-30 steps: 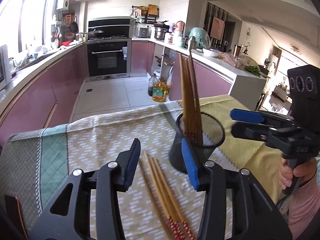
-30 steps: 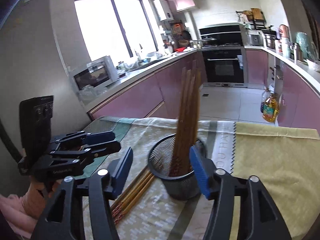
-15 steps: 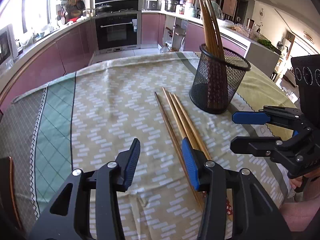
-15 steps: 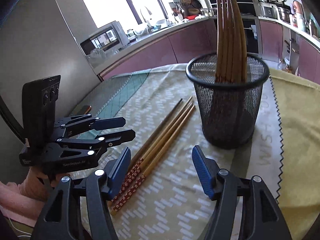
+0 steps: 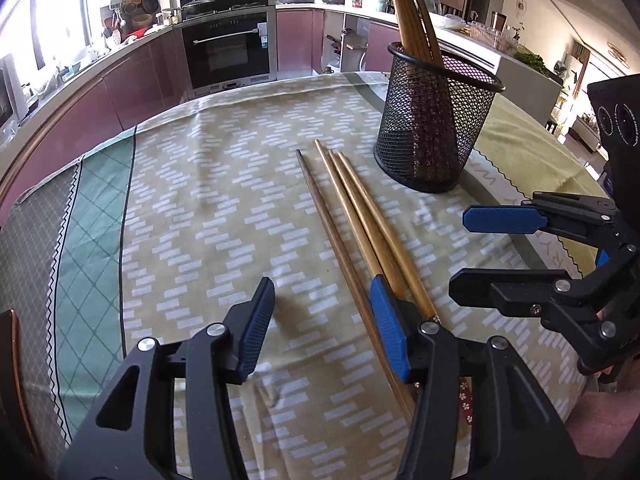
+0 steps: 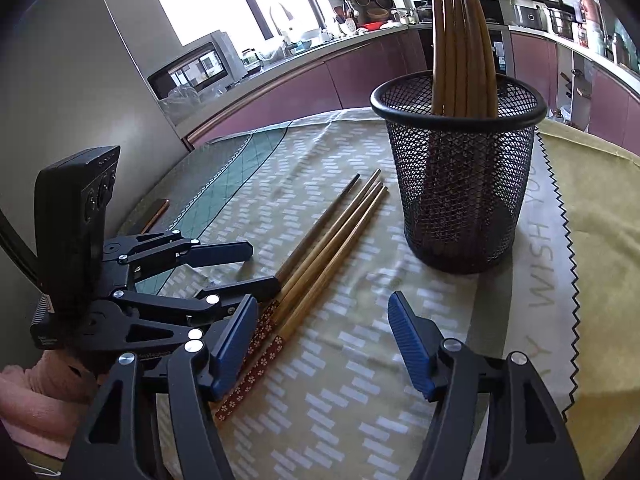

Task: Organize utensils
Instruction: 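Close the left tool on a chopstick while the right tool grasps another chopstick, then lift the left tool's chopstick off the cloth while the right tool lifts its own, then raise the left tool's chopstick upright over the holder while the right tool carries its own there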

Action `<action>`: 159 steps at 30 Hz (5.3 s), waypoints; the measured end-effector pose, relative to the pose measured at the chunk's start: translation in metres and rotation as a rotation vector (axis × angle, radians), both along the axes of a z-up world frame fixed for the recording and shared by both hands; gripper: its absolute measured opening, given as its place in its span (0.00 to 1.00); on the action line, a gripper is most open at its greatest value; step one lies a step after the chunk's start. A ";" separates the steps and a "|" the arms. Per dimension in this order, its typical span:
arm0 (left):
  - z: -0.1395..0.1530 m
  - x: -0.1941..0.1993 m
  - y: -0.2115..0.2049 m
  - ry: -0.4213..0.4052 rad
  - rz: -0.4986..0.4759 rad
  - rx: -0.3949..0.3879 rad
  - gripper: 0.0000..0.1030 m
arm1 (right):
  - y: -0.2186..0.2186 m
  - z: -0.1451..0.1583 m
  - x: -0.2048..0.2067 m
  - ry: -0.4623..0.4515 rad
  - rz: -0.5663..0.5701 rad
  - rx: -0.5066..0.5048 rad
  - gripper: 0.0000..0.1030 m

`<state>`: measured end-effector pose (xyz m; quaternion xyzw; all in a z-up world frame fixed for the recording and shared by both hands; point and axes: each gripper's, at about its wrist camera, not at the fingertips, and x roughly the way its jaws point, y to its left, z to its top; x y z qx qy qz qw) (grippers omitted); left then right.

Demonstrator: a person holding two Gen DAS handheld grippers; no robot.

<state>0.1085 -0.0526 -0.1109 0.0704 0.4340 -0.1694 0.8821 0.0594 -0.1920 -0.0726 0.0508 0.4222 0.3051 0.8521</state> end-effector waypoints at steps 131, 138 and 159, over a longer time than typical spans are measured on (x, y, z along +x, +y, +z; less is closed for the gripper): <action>0.122 -0.018 0.029 -0.162 -0.095 -0.419 0.07 | -0.065 0.089 -0.002 -0.240 -0.105 0.107 0.06; 0.131 -0.005 0.019 -0.185 -0.091 -0.444 0.07 | -0.070 0.104 0.000 -0.283 -0.122 0.109 0.06; 0.179 0.019 0.001 -0.276 -0.117 -0.468 0.07 | -0.089 0.152 0.018 -0.394 -0.155 0.128 0.06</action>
